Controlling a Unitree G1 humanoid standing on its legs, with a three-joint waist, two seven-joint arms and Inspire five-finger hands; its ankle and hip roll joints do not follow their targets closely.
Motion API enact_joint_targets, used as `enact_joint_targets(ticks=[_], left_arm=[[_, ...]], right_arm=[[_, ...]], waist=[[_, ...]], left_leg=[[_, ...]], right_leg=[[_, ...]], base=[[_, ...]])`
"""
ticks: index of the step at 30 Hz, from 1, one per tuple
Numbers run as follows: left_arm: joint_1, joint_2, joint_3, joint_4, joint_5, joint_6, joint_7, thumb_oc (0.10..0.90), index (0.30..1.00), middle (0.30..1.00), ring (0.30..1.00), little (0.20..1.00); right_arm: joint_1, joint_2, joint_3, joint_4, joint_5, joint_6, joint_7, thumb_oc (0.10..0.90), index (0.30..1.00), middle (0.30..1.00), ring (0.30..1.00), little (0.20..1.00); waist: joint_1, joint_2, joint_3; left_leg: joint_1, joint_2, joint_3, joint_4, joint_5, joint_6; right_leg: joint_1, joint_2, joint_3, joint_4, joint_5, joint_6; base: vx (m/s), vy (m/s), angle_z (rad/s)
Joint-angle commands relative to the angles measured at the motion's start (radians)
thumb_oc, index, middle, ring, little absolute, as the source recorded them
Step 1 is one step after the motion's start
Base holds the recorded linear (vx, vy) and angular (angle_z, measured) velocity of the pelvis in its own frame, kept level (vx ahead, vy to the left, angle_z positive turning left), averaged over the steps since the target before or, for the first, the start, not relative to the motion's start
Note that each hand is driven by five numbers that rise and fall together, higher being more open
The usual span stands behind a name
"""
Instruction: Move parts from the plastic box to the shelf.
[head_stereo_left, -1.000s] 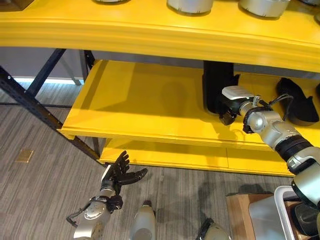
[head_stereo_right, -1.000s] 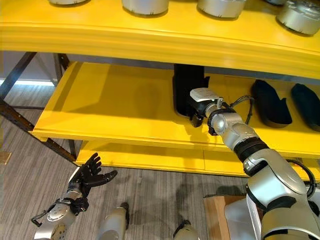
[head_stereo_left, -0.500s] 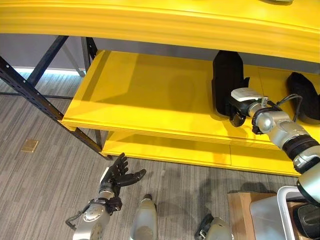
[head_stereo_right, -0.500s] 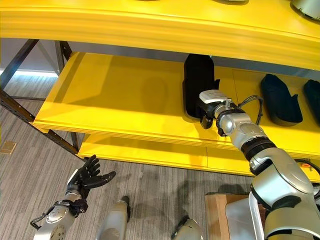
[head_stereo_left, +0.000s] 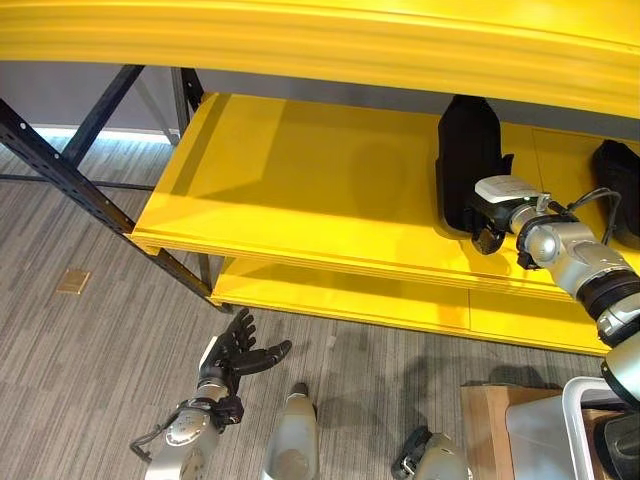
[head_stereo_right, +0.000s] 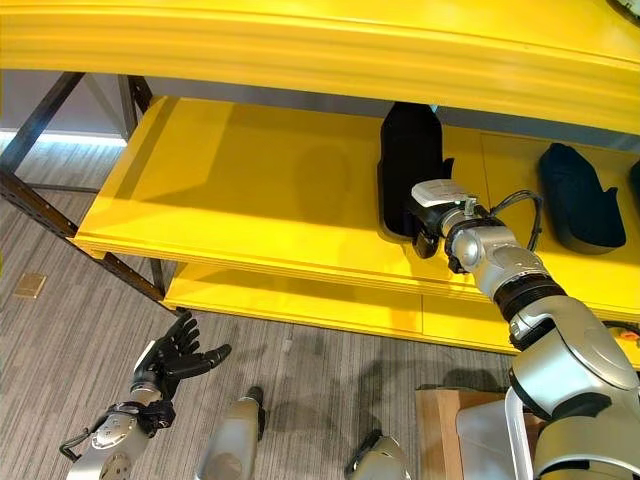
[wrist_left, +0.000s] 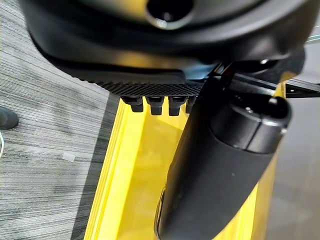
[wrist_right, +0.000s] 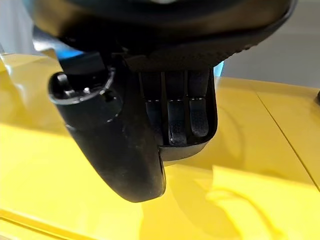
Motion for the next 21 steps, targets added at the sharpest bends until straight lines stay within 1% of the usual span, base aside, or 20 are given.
enact_joint_targets(ticks=[1, 11, 21], left_arm=[[-0.036, 0.056, -0.008, -0.124, -0.016, -0.113, -0.027, 0.900, 1.000, 1.000, 1.000, 1.000], [-0.034, 0.056, -0.004, -0.125, -0.017, -0.116, -0.023, 0.900, 1.000, 1.000, 1.000, 1.000], [-0.038, 0.058, -0.009, -0.124, -0.017, -0.119, -0.025, 0.900, 1.000, 1.000, 1.000, 1.000]], right_arm=[[-0.176, -0.086, -0.042, 0.007, -0.004, 0.012, -0.095, 0.400, 0.300, 0.300, 0.300, 0.300], [-0.170, -0.098, -0.041, 0.005, -0.015, 0.012, -0.098, 0.400, 0.300, 0.300, 0.300, 0.300], [-0.169, -0.097, -0.037, 0.054, -0.034, 0.015, -0.104, 0.400, 0.300, 0.300, 0.300, 0.300]], waist=[[0.025, -0.009, -0.047], [0.027, -0.004, -0.035], [0.026, 0.002, -0.025]], left_leg=[[0.024, 0.043, -0.061, -0.013, -0.028, 0.004], [0.015, 0.037, -0.065, -0.020, -0.022, 0.005], [0.011, 0.034, -0.070, -0.023, -0.018, 0.004]], right_leg=[[0.032, 0.000, 0.030, 0.038, 0.023, 0.025], [0.021, -0.004, 0.028, 0.049, 0.023, 0.023], [0.012, -0.005, 0.027, 0.053, 0.020, 0.021]], base=[[0.00, 0.000, 0.00], [0.00, 0.000, 0.00], [0.00, -0.003, 0.01]])
